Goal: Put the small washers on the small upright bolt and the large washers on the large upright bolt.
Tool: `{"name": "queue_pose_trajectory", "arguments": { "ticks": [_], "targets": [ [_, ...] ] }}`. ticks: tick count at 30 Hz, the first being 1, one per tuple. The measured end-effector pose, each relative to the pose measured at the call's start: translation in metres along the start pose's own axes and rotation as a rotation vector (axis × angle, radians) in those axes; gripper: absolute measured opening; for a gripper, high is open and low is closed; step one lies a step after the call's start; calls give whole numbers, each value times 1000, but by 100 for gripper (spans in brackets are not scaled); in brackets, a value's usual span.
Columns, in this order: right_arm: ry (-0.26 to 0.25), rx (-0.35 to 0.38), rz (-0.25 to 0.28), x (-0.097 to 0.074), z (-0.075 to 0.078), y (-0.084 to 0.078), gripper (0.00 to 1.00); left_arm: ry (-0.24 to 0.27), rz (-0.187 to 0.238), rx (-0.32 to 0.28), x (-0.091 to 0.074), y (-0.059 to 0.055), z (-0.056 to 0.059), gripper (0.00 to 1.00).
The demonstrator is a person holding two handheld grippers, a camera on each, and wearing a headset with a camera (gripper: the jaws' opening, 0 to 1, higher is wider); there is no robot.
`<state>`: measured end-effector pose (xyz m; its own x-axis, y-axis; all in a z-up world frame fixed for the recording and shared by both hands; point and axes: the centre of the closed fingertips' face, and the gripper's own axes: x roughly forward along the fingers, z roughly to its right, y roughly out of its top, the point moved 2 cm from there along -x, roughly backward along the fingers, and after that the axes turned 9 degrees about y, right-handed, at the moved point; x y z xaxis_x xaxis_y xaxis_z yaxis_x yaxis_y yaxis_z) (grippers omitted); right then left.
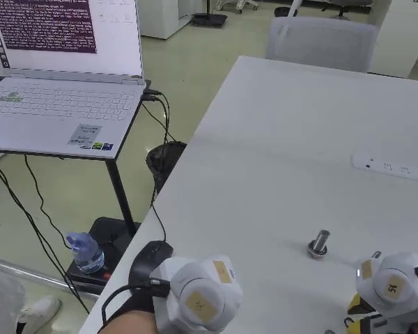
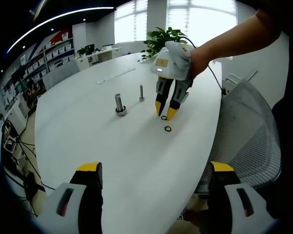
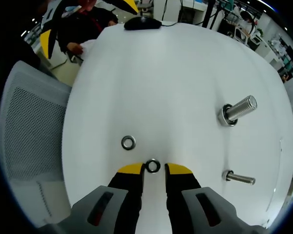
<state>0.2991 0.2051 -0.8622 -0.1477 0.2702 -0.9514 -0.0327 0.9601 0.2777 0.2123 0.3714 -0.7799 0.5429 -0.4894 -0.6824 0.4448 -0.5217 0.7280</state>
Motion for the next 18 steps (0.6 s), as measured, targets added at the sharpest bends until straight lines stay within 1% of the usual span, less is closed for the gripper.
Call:
{"name": "queue_pose_trajectory", "arguments": {
  "ticks": [4,6,9,11,14,18],
  "targets": [
    [-1,12,-13,0,1,1,18,0,-3,-1,1,-1,0,88],
    [-2,3,-38,1,-1,0,14,-3,-3,1,2,0,1,88],
    [-11,25,-54,2,0,-1,14,-5,1,1,3,2,2,87],
    [-10,40,-55,2,1,-1,14,-6,2,0,3,3,2,87],
    [-6,34,-58,1,1,-1,13,-4,1,-2,4,5,3,86],
    [6,54,-34,1,2,-1,12,-1,-1,-1,5,5,5,85]
  ]
}}
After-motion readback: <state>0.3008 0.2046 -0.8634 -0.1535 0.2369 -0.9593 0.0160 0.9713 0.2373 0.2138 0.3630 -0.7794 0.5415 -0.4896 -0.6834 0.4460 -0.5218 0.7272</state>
